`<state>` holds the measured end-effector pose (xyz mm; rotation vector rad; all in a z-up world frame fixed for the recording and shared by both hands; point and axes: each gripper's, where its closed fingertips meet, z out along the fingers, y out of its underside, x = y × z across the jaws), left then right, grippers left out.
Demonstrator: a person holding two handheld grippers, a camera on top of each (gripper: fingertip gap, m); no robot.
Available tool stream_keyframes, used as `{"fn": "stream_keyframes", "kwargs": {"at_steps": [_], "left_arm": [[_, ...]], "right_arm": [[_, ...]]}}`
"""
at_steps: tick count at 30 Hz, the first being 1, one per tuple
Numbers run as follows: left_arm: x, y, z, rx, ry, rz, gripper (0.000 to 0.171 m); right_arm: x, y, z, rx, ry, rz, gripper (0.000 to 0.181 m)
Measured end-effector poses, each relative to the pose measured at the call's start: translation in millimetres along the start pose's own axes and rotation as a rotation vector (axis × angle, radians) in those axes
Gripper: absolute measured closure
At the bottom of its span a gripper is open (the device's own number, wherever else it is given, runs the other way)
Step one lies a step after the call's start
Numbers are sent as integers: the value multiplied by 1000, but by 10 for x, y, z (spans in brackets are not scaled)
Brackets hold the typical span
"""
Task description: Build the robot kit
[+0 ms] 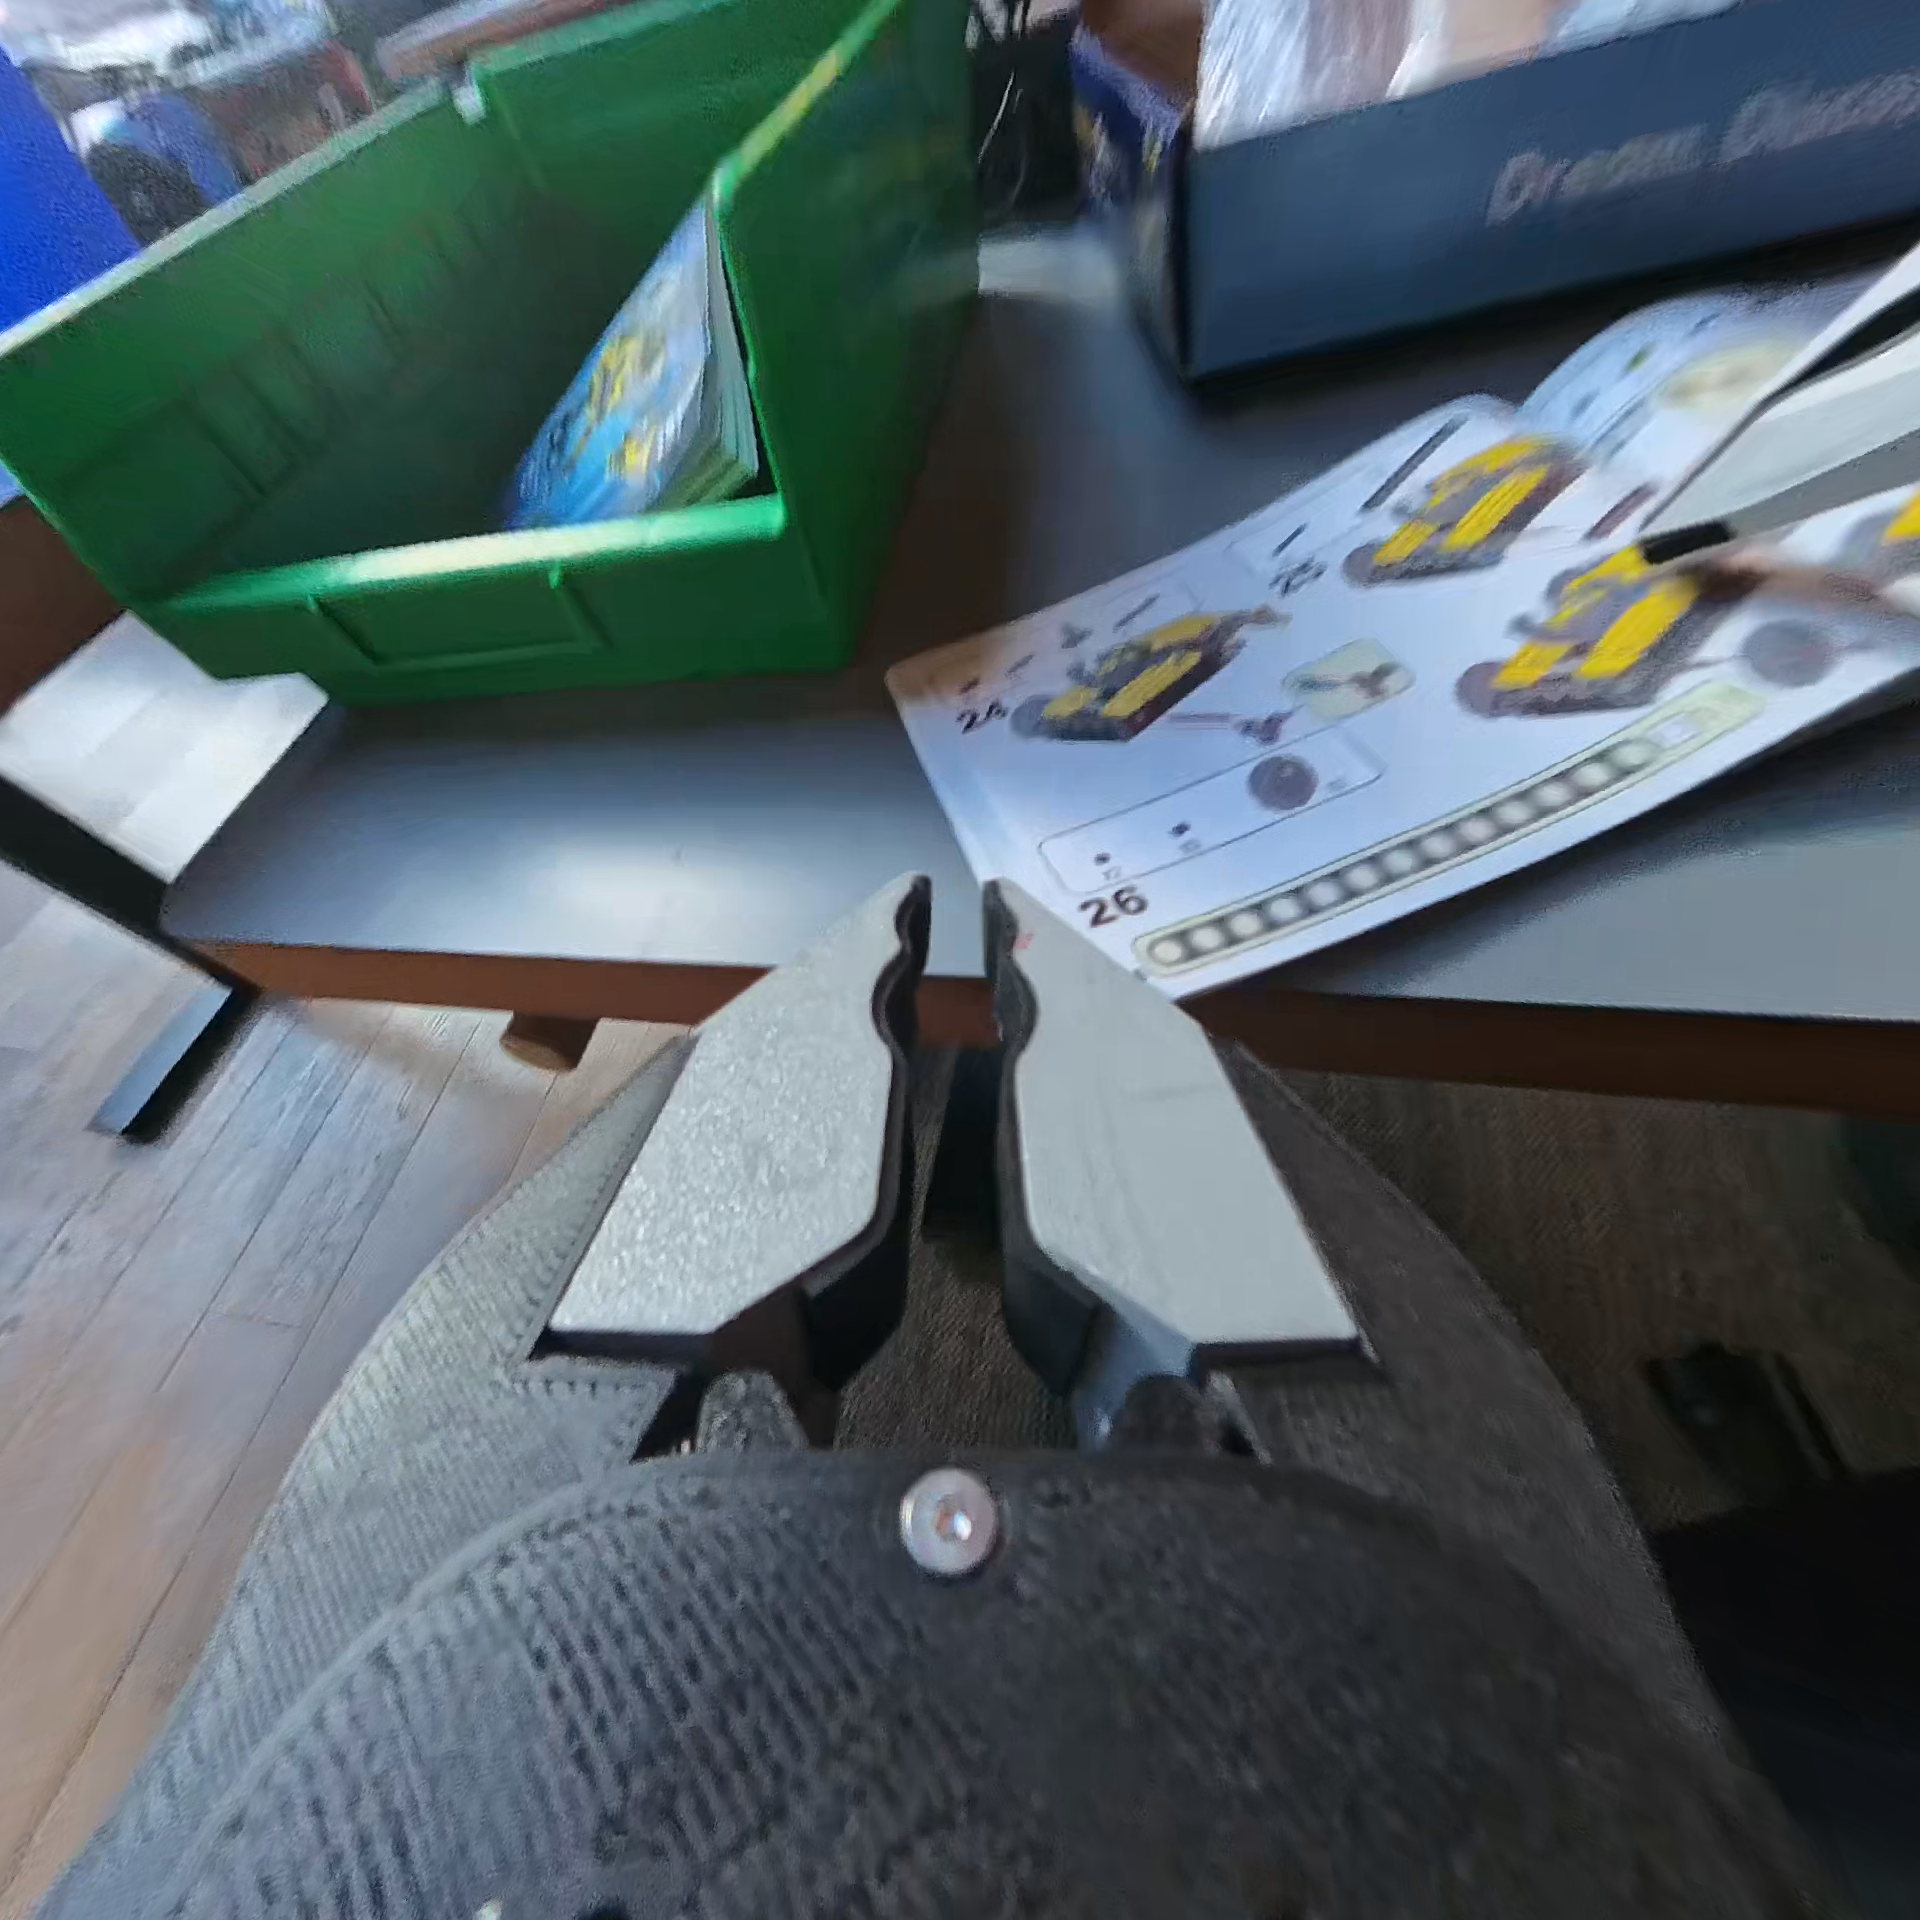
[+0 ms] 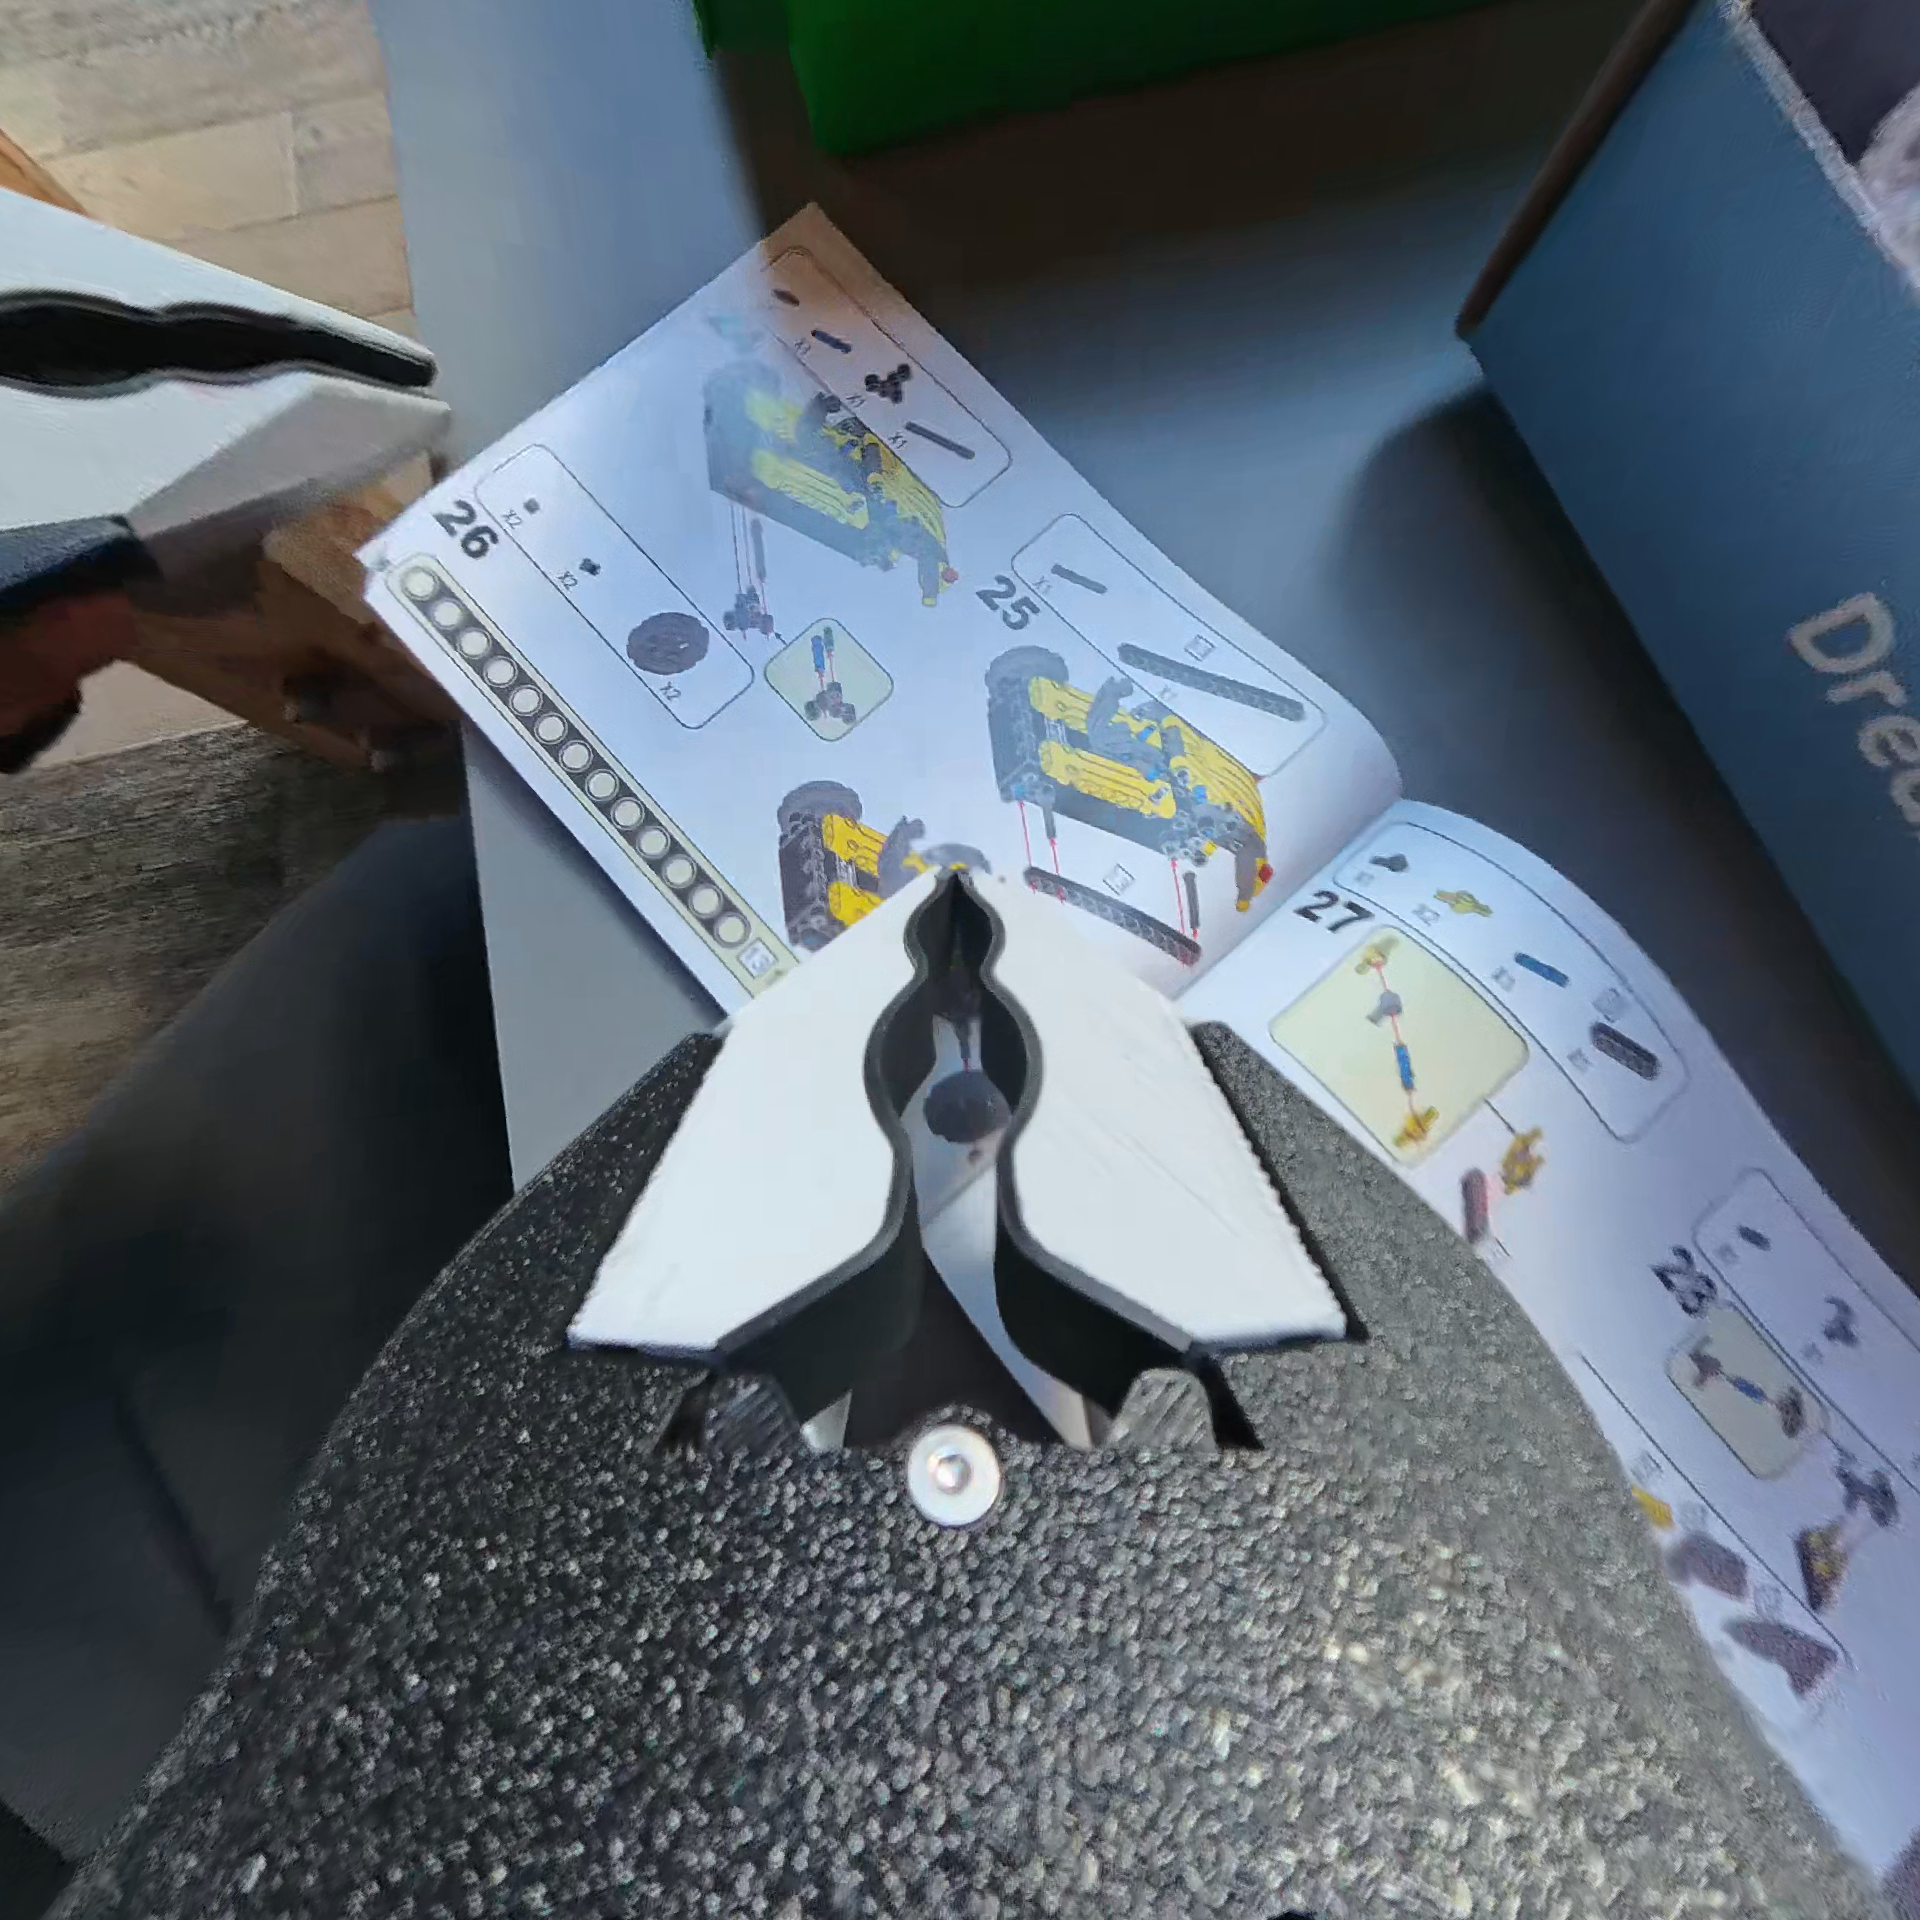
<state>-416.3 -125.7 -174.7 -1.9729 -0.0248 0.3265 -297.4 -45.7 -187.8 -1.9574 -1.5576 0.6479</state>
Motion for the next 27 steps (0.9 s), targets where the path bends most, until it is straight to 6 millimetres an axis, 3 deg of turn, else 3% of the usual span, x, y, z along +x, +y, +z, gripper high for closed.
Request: {"fn": "stream_keyframes", "kwargs": {"at_steps": [2,4,5,6,8,15,22,25,27], "left_arm": [[82,-169,-112,81,54,-20,157],[199,-275,-187,124,94,31,161],[255,-265,-186,117,97,77,171],[294,-196,-149,80,90,117,171],[368,77,-27,-79,107,145,171],[186,112,20,-92,-4,153,171],[169,108,27,-81,-5,134,171],[128,-95,-61,10,-35,113,171],[202,-182,-115,59,6,84,171]], "right_arm": [[9,-63,-157,70,6,14,181],[-12,-106,-295,144,-9,44,181],[-32,-77,-314,151,-20,49,181],[-31,-11,-297,133,-19,45,181],[-7,147,-216,78,-4,30,181],[-2,218,-147,86,12,18,181],[-55,227,-214,93,38,-6,181],[-59,274,-149,64,28,-24,181],[-57,264,-137,63,22,-9,181]]}}
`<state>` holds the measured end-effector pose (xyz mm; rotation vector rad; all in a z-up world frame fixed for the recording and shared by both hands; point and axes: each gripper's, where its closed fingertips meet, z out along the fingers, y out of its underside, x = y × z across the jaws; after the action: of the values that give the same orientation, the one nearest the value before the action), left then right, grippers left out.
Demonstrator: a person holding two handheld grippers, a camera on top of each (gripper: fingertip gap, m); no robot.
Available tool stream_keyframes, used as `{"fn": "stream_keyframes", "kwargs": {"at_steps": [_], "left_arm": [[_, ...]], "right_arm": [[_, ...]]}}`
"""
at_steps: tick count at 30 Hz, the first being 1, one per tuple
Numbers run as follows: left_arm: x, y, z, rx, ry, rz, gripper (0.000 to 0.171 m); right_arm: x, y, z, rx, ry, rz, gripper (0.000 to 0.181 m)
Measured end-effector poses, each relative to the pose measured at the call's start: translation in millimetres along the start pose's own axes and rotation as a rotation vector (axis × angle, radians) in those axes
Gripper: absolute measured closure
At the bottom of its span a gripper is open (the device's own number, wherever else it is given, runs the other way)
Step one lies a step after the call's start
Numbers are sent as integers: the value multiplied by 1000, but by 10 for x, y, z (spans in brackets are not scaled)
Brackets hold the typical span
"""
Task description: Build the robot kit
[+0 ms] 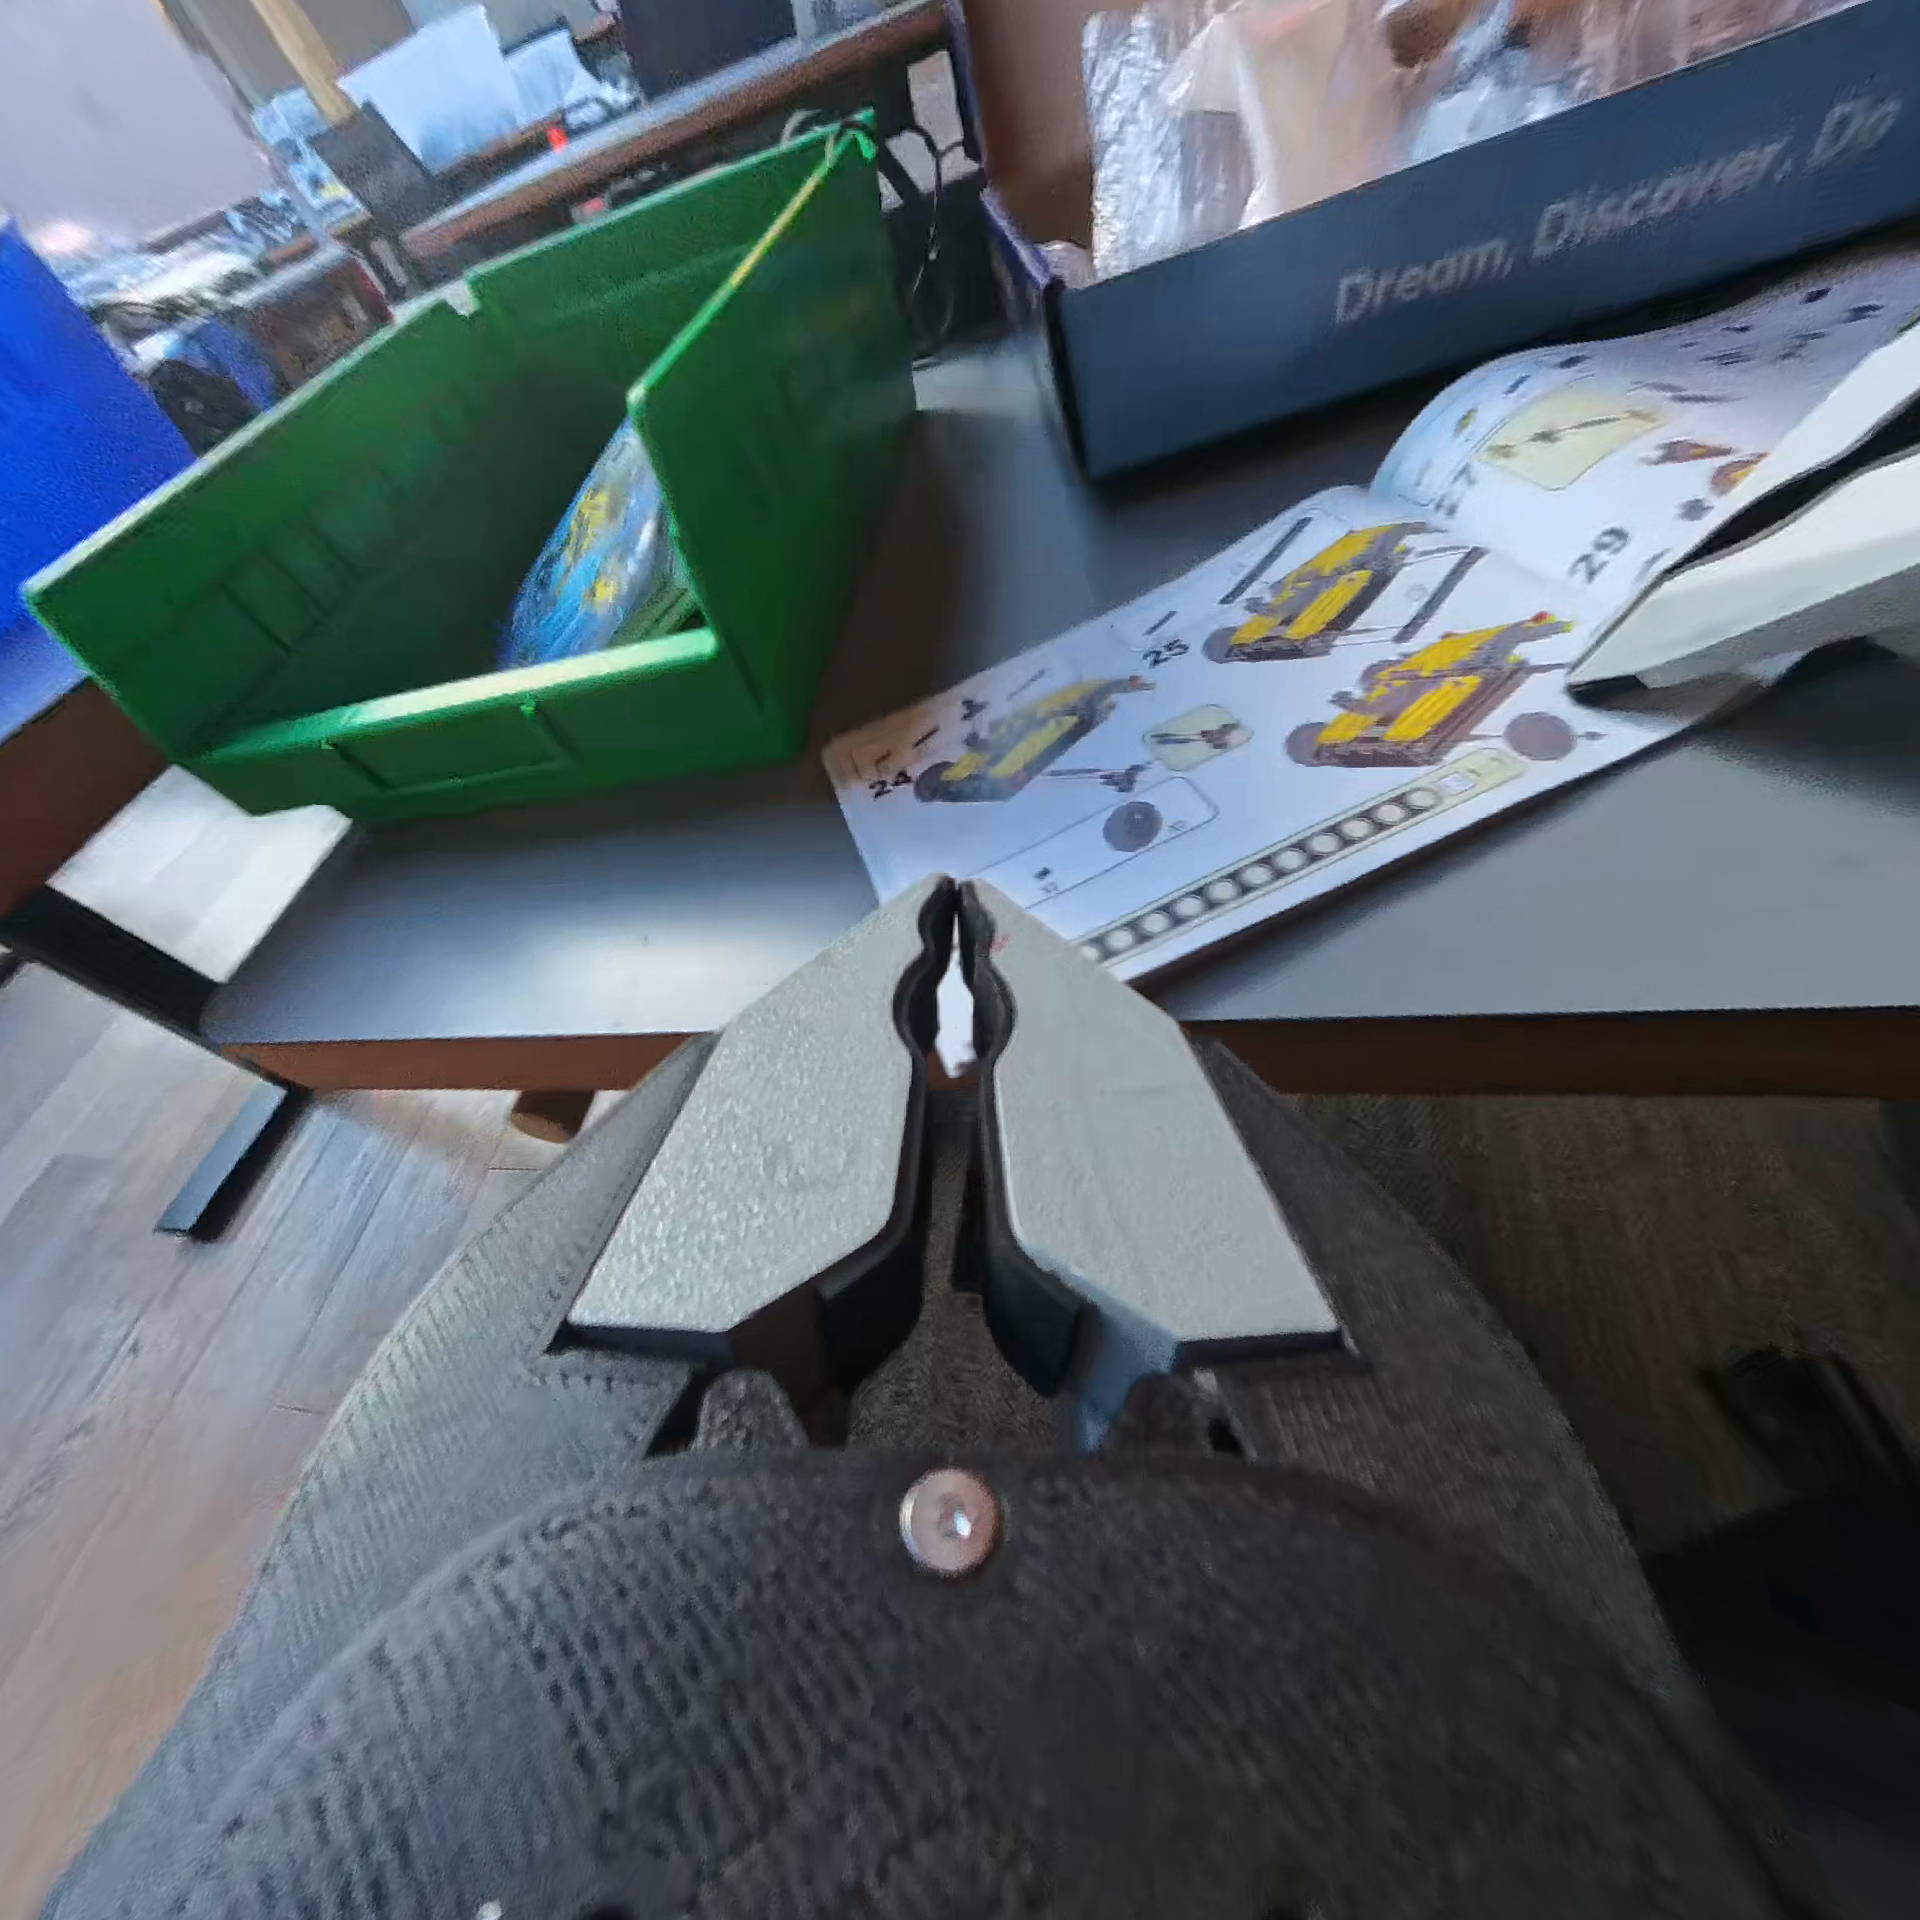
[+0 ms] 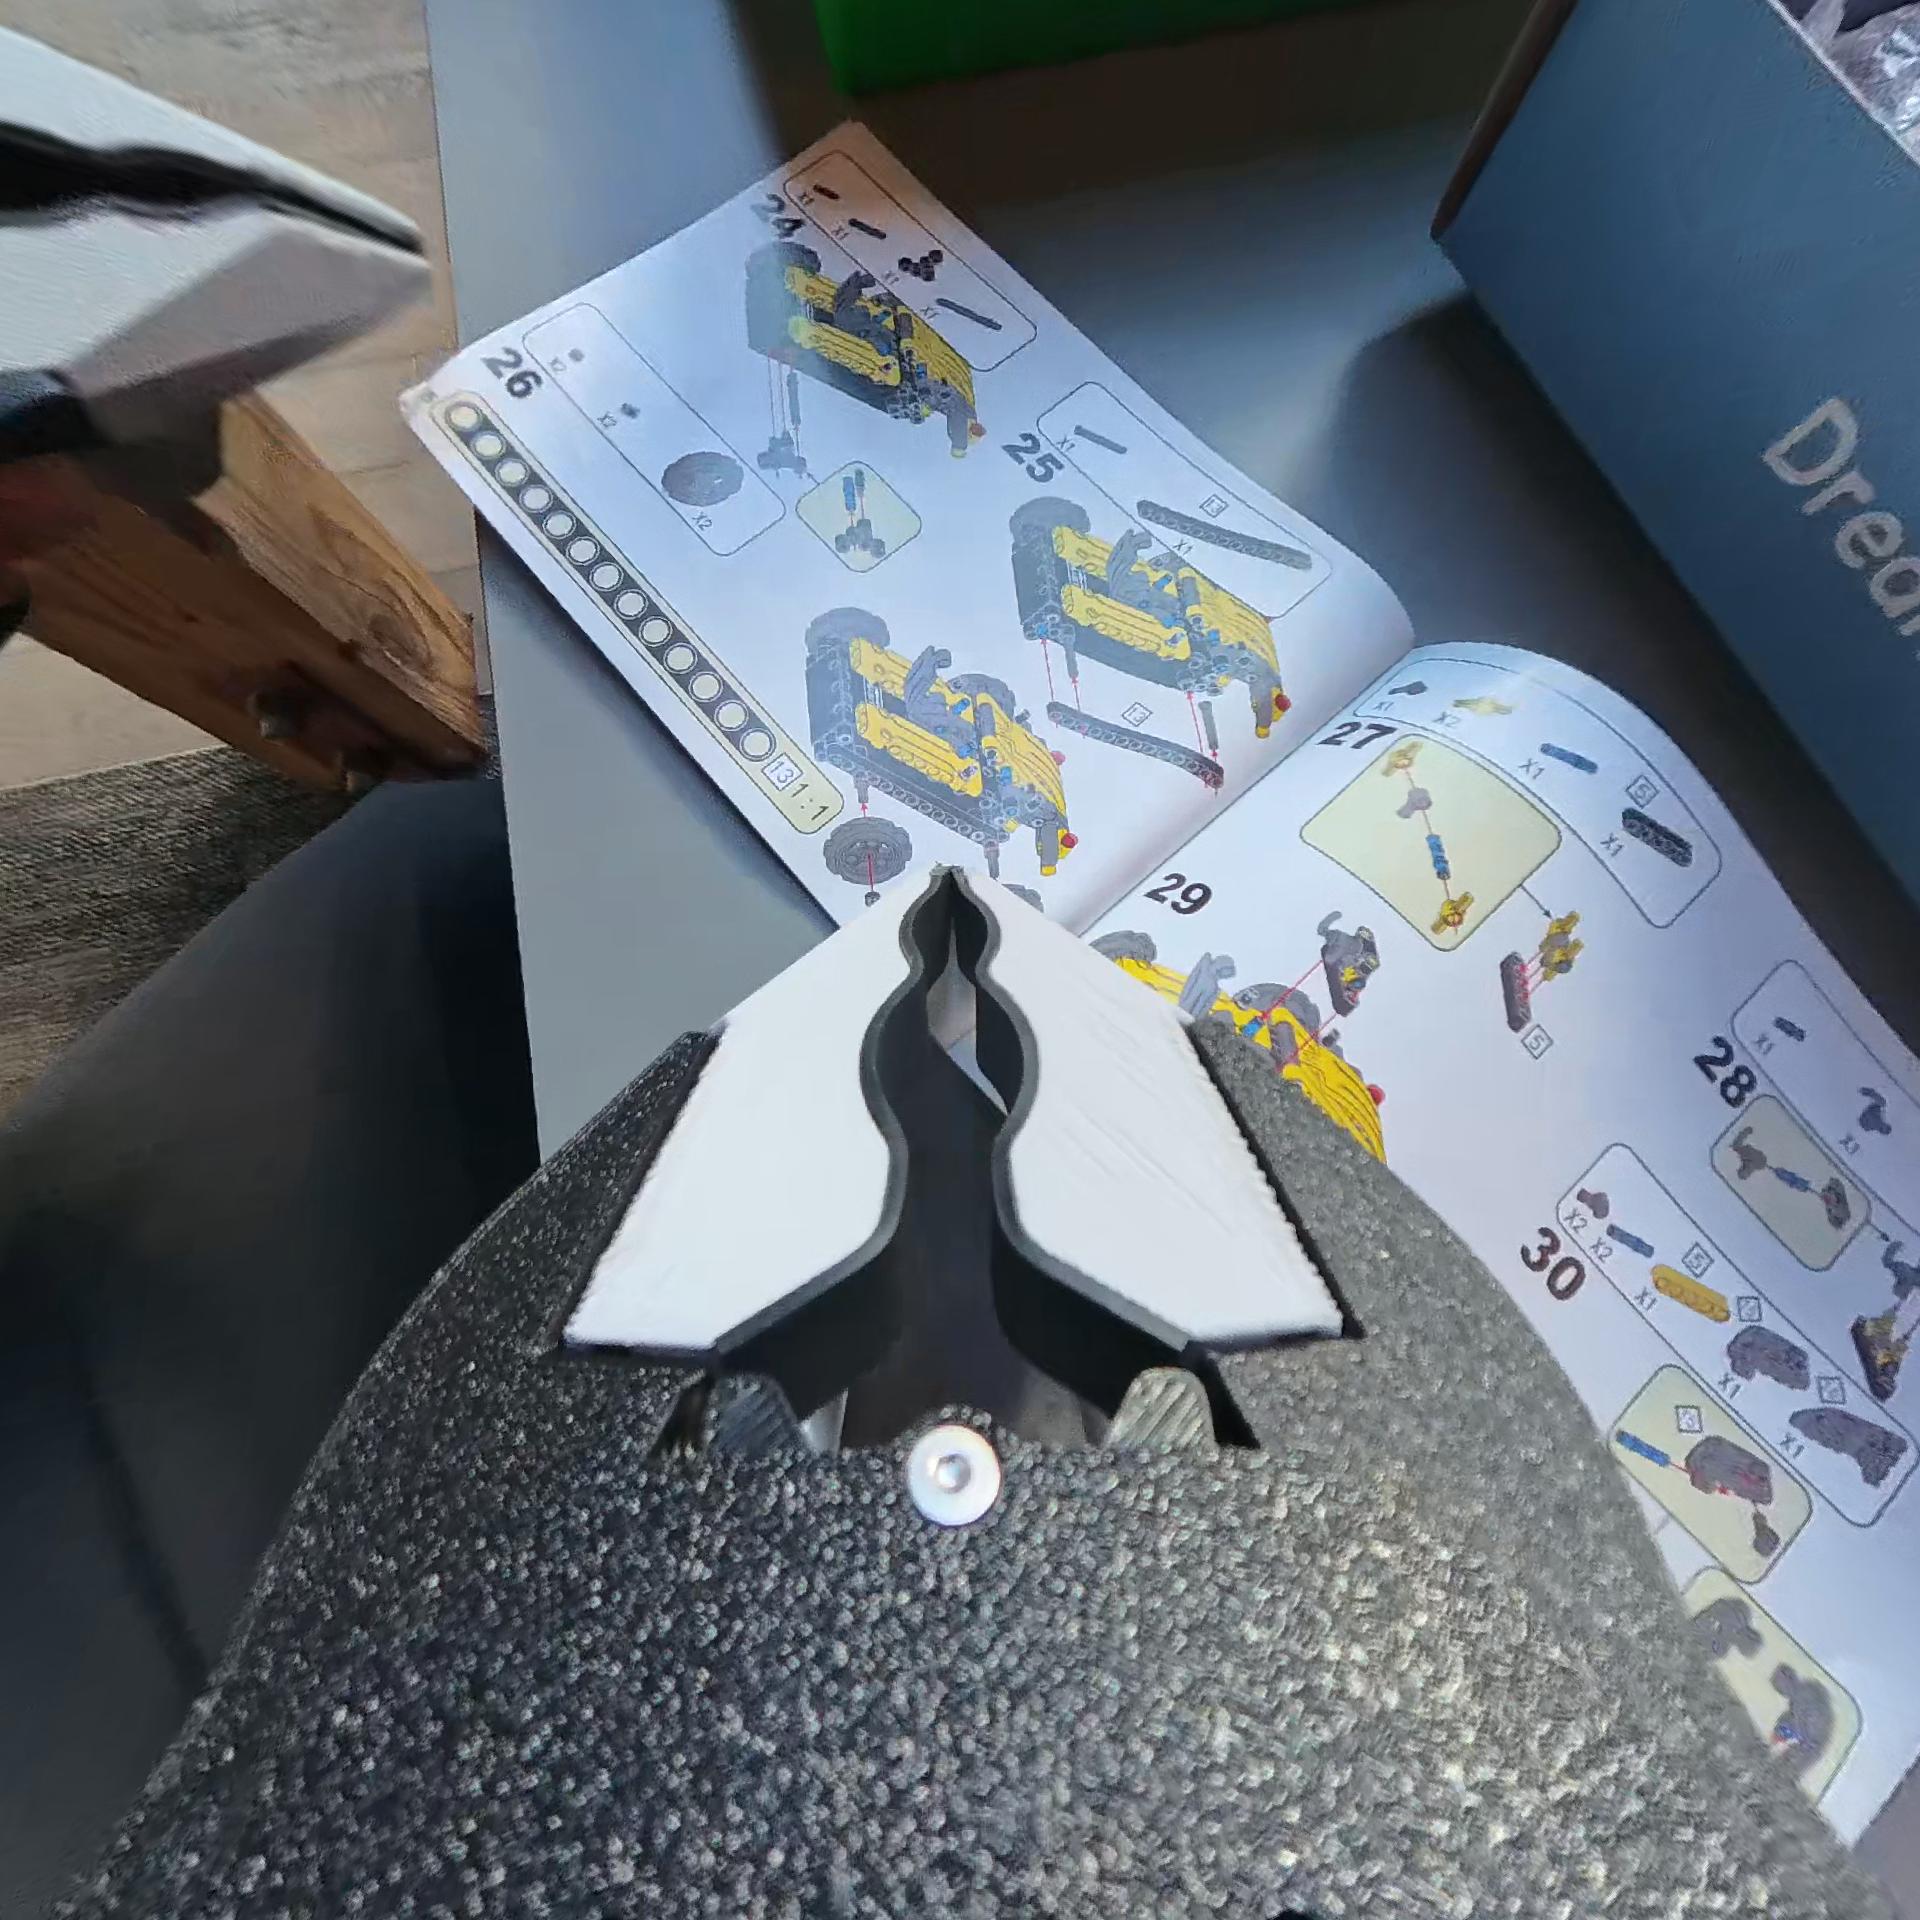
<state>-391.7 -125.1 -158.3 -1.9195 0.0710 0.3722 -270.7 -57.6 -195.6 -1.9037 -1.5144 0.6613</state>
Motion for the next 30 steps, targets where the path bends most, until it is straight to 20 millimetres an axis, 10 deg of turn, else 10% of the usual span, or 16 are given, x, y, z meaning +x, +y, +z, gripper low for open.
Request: {"fn": "stream_keyframes", "kwargs": {"at_steps": [4,13,23,30], "left_arm": [[119,270,120,-131,48,-15,171],[109,278,134,-135,75,-48,171],[70,284,152,-132,49,-52,171],[19,183,98,-62,13,-111,171]], "right_arm": [[2,-1,3,-1,1,1,181],[112,-257,-202,180,18,78,181],[526,91,-79,-10,88,93,181],[521,-124,-280,140,198,30,181]]}}
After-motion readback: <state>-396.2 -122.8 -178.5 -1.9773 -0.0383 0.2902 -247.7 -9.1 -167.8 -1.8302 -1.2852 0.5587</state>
